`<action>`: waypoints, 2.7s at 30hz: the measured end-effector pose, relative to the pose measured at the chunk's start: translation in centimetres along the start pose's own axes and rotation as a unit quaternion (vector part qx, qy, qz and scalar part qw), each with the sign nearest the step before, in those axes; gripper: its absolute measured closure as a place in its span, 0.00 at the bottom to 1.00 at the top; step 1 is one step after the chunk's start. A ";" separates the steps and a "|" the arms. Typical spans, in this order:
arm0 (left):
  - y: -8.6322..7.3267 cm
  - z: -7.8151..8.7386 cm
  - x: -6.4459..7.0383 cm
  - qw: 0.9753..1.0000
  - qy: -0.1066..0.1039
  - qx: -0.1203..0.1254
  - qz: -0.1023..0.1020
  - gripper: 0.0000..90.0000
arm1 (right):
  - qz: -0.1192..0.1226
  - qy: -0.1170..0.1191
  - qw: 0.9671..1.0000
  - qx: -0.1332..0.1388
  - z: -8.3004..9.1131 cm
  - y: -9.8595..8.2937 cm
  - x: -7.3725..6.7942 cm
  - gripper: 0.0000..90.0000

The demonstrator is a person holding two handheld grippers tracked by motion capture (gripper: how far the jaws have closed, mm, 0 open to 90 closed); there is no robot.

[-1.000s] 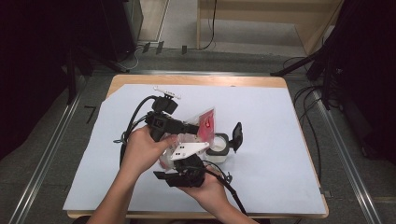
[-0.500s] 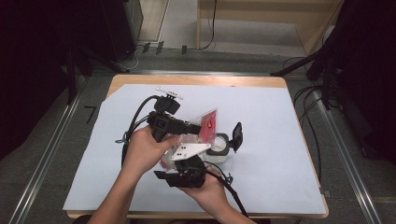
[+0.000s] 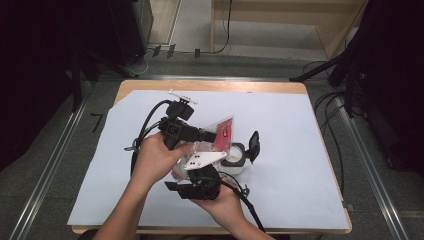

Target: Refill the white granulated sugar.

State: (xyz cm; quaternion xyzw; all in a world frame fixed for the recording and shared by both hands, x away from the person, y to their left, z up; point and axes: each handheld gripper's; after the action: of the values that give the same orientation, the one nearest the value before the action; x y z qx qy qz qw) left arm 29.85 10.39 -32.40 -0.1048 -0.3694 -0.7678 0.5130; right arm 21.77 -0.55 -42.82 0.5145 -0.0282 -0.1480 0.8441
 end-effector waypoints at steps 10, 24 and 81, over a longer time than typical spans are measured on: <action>0.5 -0.2 0.0 1.000 -0.003 -0.007 0.002 0.84 | -0.004 -0.005 1.000 0.006 0.1 0.0 0.2 0.70; 0.4 -0.2 -0.1 1.000 -0.003 -0.005 -0.002 0.84 | 0.001 -0.005 1.000 0.002 0.1 0.0 0.2 0.70; 0.4 -0.5 0.5 1.000 -0.005 -0.003 -0.014 0.84 | 0.006 -0.021 1.000 0.000 0.3 -0.2 0.1 0.70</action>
State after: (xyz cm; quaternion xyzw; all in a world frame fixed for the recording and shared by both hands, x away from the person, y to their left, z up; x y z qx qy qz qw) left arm 30.11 9.63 -32.26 -0.1046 -0.3706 -0.7758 0.4998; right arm 21.76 -0.96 -42.83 0.5112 -0.0490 -0.1542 0.8441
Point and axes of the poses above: each handheld gripper's, and its own axes: z roughly backward along the jaws, y roughly out of its top, x roughly to its right, and after that the axes turned 13 degrees about z, right-handed
